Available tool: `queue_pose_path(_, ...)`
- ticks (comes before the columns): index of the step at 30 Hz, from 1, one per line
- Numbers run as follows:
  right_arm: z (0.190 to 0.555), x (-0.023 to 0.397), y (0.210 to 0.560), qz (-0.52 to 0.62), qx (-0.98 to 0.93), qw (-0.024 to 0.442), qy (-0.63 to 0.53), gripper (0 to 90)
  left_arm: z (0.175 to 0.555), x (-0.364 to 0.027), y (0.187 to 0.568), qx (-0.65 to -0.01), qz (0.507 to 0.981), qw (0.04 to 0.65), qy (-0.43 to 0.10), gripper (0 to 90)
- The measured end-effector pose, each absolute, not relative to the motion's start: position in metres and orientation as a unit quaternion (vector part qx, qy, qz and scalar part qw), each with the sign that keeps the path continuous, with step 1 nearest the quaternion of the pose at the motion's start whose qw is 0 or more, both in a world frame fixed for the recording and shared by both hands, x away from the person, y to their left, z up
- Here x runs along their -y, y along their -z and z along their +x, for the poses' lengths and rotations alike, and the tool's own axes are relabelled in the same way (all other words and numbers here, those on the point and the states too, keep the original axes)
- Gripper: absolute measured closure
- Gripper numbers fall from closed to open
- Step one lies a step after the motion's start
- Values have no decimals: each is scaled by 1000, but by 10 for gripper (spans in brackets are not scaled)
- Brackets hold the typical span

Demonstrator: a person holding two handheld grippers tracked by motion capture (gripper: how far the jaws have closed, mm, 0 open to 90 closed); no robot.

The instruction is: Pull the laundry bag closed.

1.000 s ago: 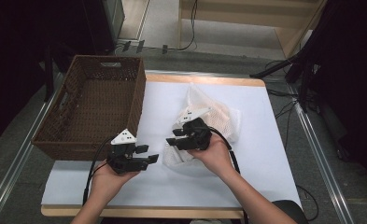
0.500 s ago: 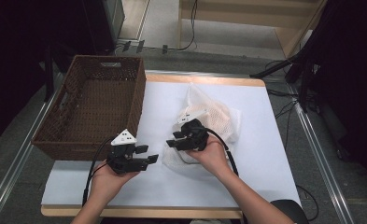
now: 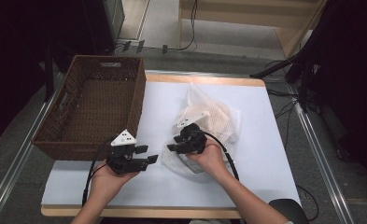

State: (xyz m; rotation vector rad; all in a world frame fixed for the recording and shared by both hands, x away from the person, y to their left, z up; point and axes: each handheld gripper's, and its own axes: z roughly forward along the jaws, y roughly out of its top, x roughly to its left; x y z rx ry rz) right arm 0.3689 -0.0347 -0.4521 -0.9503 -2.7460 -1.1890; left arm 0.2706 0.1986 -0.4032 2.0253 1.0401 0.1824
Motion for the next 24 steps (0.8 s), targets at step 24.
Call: queue_pose_path(24,351,23,467,-269,892,-78,354,714,271,-198,403,-414,807,415,-75,440)
